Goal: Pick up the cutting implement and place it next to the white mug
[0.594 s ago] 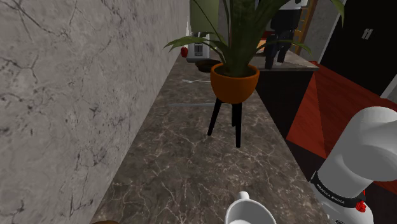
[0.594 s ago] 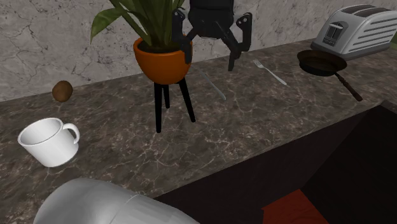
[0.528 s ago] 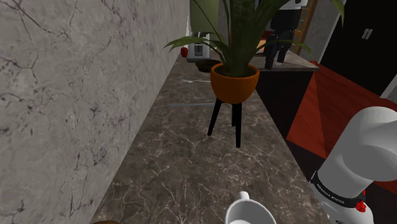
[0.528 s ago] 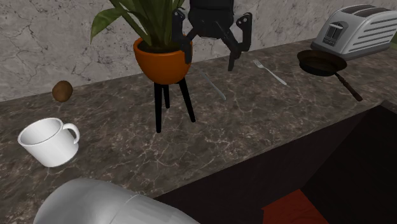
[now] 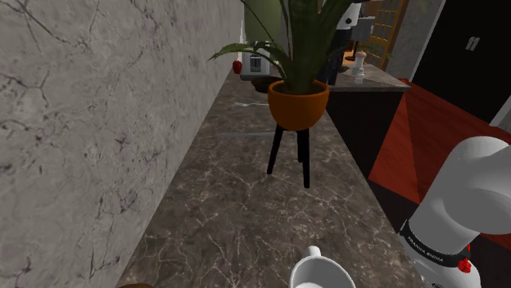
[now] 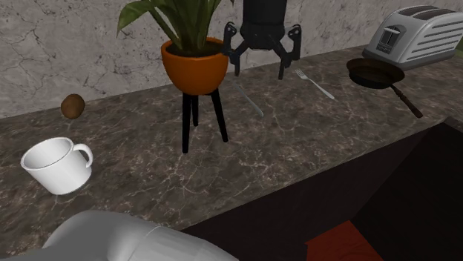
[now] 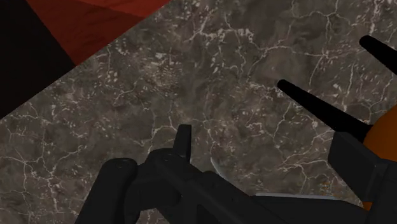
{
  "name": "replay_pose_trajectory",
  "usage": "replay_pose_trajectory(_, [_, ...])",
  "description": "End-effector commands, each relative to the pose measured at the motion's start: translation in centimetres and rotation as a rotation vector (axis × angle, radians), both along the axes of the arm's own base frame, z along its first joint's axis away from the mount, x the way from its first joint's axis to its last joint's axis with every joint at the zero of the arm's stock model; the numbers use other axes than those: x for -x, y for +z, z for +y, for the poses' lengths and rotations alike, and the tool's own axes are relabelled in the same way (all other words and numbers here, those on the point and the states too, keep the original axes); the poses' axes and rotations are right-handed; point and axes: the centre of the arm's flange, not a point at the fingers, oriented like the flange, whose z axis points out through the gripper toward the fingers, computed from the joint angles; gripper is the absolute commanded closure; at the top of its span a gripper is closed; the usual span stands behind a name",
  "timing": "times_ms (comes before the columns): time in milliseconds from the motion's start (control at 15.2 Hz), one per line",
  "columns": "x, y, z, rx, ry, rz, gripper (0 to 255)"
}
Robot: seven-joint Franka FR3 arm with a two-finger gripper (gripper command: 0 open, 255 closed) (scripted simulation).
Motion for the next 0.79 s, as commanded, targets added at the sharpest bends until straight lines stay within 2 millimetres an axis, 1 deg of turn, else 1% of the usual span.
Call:
replay_pose_trajectory(0, [-2.6,-2.7,0.7,0.004,0.060,0.030,0])
replay_pose_trajectory(330, [-8.2,-6.2,1.6,0.006,0.187,0.035,0])
replay_pose_trajectory(726, [-14.6,-10.5,3.6,0.008,0.340,0.042,0])
